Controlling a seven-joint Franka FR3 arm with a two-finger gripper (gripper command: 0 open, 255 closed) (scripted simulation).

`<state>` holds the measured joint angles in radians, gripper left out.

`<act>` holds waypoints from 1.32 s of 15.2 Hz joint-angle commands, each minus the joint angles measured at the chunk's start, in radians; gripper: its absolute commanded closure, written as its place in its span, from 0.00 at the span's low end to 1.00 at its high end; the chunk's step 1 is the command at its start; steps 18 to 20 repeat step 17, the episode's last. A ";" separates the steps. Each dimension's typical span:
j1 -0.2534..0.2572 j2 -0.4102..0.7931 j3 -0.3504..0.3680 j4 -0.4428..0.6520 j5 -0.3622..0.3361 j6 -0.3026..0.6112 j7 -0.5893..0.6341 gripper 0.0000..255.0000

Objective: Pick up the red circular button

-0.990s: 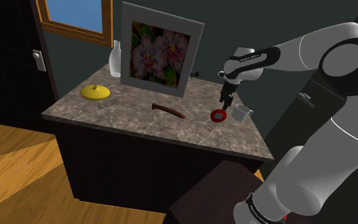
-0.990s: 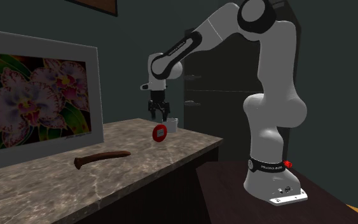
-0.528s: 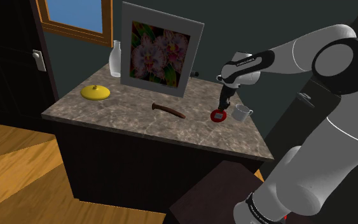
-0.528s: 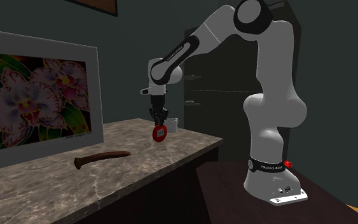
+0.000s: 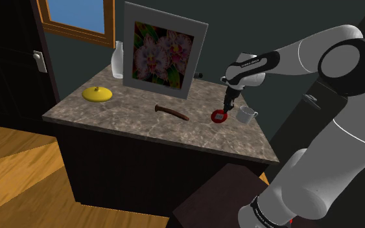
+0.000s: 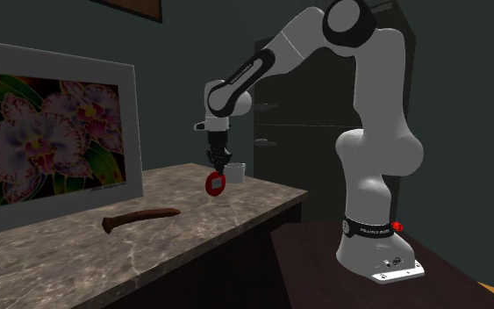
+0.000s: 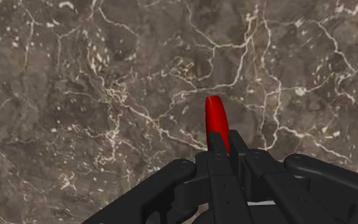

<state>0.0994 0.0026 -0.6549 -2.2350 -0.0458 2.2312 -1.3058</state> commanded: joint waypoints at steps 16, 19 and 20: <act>0.005 -0.108 0.016 0.116 -0.066 -0.206 0.045 1.00; 0.005 -0.108 0.016 0.116 -0.066 -0.206 0.045 1.00; 0.005 -0.108 0.016 0.116 -0.066 -0.206 0.045 1.00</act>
